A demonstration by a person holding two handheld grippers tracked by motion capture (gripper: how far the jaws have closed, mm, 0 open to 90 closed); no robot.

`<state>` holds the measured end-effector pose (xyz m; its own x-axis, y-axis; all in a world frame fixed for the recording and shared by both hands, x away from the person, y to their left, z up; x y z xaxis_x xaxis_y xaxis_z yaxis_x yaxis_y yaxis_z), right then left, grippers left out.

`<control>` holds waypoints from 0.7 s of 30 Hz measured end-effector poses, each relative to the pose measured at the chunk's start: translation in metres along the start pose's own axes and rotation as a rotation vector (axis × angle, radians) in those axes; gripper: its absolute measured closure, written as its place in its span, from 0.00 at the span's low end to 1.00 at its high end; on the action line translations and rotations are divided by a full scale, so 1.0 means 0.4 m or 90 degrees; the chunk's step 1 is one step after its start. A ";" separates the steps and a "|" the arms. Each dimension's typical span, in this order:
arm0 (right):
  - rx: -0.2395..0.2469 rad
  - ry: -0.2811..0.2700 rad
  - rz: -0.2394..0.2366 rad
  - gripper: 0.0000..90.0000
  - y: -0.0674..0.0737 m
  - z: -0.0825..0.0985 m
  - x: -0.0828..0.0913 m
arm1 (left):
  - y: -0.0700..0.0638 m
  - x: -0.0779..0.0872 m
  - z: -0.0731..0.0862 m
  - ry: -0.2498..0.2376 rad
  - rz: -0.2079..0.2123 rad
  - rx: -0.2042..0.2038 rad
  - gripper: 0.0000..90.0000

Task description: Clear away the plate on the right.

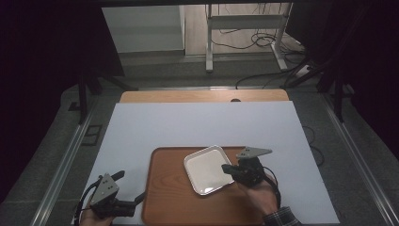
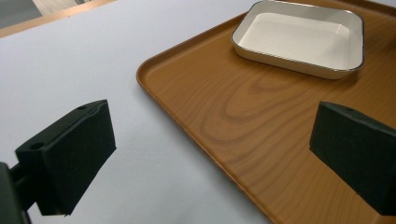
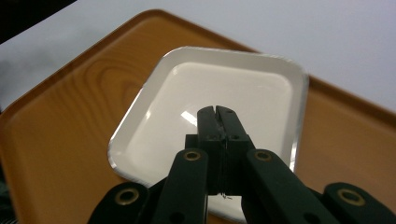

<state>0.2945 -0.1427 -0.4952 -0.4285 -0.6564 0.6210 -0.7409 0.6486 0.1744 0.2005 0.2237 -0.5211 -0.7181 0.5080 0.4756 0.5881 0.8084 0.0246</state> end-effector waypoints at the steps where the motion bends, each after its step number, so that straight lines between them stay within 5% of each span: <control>1: 0.001 0.002 -0.004 0.99 0.008 0.004 0.001 | 0.000 0.000 0.000 0.000 0.000 0.000 0.00; 13: 0.028 0.048 -0.061 0.99 0.090 0.057 -0.012 | -0.001 0.001 0.001 0.002 -0.002 -0.001 0.00; 21: 0.049 0.088 -0.082 0.99 0.112 0.089 -0.051 | -0.002 0.000 0.001 0.004 -0.003 -0.003 0.00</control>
<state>0.2518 -0.1140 -0.5272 -0.2569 -0.6689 0.6975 -0.8242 0.5286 0.2034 0.1998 0.2234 -0.5213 -0.7186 0.5025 0.4807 0.5864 0.8094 0.0304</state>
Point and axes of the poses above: each handheld gripper's, and its own axes: x roughly backward along the jaws, z roughly out of its underside, y roughly to its left, the point moved 4 cm from there along -x, roughly forward along the jaws, and after that the axes turned 2 degrees about -y, right-handed, at the moved point
